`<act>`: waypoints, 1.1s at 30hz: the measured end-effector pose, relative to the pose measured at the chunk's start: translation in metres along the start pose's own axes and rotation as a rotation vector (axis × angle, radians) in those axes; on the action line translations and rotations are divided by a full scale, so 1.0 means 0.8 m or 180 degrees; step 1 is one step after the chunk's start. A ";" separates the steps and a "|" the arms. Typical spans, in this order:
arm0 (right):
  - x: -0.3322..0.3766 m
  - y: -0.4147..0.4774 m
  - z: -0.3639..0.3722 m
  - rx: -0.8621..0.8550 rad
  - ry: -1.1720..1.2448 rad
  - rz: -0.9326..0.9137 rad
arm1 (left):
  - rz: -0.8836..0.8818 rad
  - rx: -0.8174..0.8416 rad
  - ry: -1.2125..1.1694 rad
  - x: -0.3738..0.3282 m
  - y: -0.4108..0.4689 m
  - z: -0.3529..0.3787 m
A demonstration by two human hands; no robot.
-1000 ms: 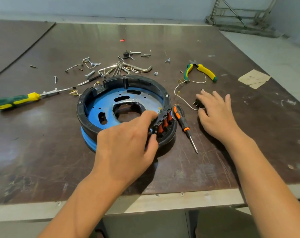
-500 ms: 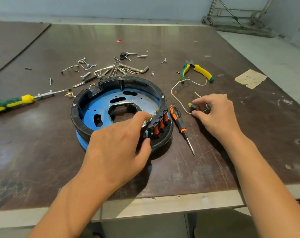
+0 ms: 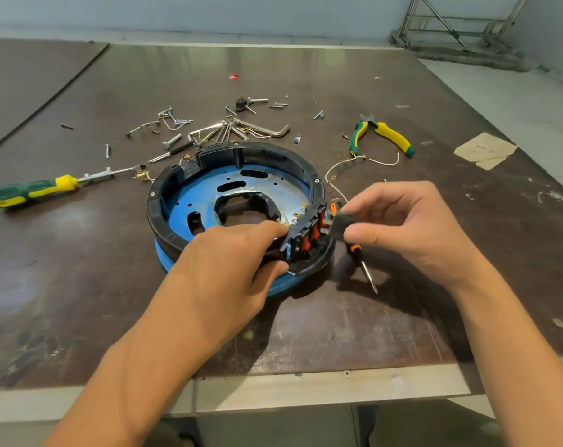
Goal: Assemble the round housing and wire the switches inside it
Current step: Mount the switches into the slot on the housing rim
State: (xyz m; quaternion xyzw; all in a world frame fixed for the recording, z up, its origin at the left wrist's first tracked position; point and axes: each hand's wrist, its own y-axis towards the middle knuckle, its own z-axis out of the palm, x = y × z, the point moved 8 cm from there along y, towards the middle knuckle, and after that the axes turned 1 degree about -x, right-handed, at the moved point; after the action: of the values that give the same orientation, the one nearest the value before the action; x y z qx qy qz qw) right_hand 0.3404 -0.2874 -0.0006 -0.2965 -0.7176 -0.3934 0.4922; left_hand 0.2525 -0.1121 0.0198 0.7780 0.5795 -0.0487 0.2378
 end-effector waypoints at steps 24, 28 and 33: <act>0.013 0.000 0.065 0.0253 -0.1147 -0.0530 | -0.0032 -0.0221 0.0023 -0.001 0.002 -0.006; 0.013 0.001 0.064 0.0273 -0.1141 -0.0547 | -0.0062 -0.0236 -0.0042 -0.001 0.003 -0.008; 0.015 0.000 0.066 0.0248 -0.1152 -0.0595 | -0.0057 -0.0238 -0.0054 -0.001 0.003 -0.008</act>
State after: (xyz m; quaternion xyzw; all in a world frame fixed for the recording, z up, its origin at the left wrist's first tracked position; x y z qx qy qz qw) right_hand 0.3116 -0.2416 -0.0004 -0.2753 -0.8334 -0.3496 0.3277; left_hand 0.2530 -0.1106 0.0268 0.7629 0.5858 -0.0358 0.2712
